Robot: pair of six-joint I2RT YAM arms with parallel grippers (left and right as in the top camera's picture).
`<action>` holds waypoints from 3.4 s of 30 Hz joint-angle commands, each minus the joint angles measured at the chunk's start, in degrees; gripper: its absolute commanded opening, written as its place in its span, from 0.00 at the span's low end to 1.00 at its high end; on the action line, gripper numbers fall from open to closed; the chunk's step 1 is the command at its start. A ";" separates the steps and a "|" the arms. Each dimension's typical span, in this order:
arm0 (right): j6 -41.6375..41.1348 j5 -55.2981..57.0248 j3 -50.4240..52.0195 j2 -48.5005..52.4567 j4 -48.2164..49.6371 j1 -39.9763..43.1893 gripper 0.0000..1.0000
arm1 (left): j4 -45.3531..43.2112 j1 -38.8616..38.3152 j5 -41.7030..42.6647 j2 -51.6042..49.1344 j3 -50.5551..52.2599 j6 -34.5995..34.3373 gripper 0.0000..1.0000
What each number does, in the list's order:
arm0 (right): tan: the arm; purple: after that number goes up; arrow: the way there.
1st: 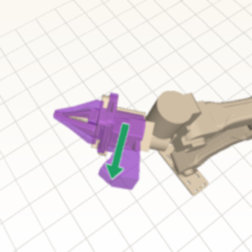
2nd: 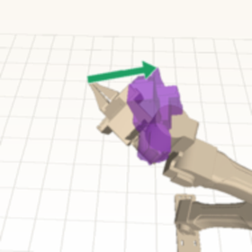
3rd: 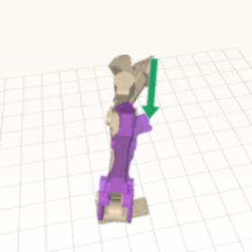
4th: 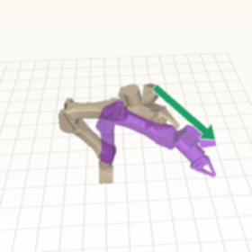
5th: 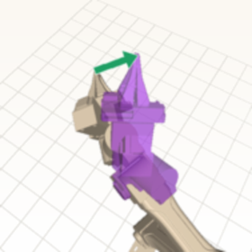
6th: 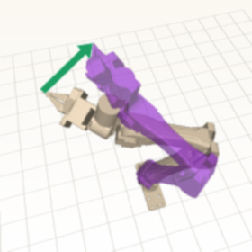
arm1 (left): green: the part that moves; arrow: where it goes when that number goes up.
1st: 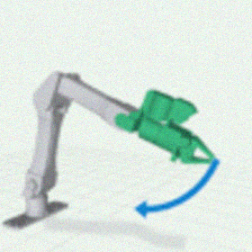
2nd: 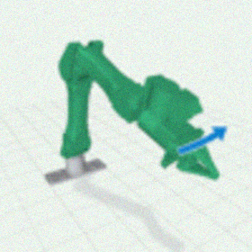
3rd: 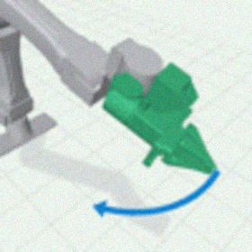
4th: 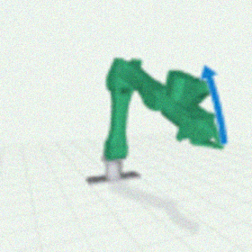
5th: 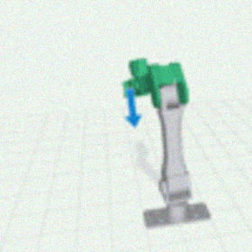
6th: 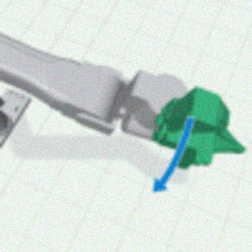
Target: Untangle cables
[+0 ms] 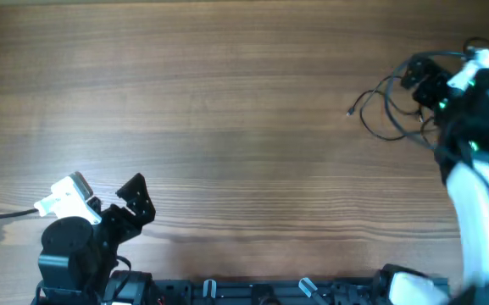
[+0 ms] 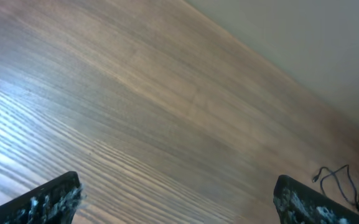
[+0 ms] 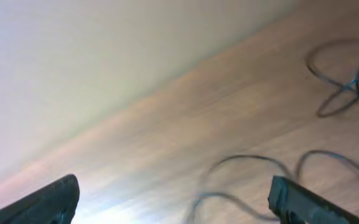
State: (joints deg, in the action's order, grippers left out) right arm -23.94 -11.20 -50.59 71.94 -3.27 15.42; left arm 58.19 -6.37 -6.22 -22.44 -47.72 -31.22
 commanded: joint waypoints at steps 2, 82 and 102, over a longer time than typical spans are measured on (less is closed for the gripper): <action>-9.77 -4.35 -0.42 -17.18 -14.53 -0.13 1.00 | -0.20 -0.13 -0.94 0.37 0.17 -0.76 1.00; 6.38 6.01 36.48 -68.59 -1.53 -18.29 1.00 | -0.20 -0.13 -0.94 0.37 0.17 -0.76 1.00; 19.47 9.03 50.29 -71.78 3.19 -15.08 1.00 | -0.20 -0.11 -0.94 0.37 0.17 -0.76 1.00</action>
State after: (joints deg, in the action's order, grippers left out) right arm -8.75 -2.31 -0.36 0.99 -0.10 0.10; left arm 58.11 -6.37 -6.22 -22.31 -47.72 -31.22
